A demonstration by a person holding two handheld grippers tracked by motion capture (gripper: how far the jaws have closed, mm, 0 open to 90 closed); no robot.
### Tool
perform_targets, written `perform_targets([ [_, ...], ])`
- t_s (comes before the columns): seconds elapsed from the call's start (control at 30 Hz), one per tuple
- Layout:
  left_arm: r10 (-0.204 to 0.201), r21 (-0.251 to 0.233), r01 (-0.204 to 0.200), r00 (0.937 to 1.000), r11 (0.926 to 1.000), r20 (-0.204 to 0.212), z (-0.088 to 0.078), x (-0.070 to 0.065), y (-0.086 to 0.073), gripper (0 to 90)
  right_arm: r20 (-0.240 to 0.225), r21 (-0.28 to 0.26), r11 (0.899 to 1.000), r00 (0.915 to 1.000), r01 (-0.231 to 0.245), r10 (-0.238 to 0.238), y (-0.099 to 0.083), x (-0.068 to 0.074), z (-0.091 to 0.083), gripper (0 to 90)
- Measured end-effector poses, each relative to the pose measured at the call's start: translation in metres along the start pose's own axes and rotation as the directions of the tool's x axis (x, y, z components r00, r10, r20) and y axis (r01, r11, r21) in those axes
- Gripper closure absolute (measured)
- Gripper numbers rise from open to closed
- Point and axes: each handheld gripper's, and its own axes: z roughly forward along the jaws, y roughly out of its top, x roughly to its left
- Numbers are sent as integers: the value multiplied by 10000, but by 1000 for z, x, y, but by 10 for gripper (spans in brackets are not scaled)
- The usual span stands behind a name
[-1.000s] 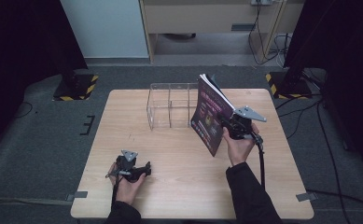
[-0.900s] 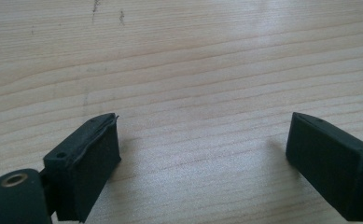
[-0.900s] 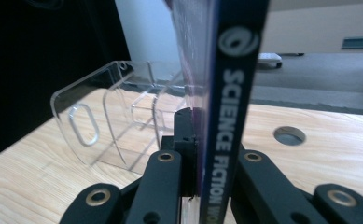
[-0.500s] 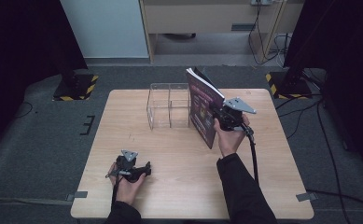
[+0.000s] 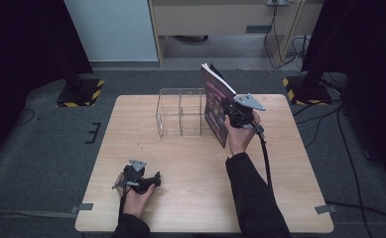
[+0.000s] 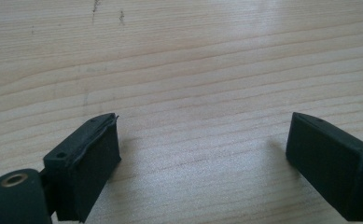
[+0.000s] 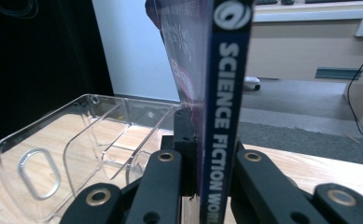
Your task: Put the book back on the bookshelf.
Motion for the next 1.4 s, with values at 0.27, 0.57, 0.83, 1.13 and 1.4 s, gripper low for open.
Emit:
perform_targets([
  [0.27,1,0,-1,10000,10000,-1,0,0,0,86,258,-144,9999,9996,93,-90,-5,2,8,844],
  [0.57,3,0,-3,10000,10000,-2,0,0,0,86,488,-293,9989,9982,357,-342,-16,4,9,843],
  [0.83,3,-2,-3,10000,10000,-2,0,0,0,86,390,-231,9995,9990,224,-215,-18,3,4,825],
  [1.13,1,-1,-1,10000,10000,-4,0,0,0,86,363,-278,9995,9992,173,-163,-17,1,-1,742],
  [1.4,3,1,-3,10000,10000,-3,0,0,0,86,489,-252,9996,9987,143,-130,-17,-2,-1,621],
])
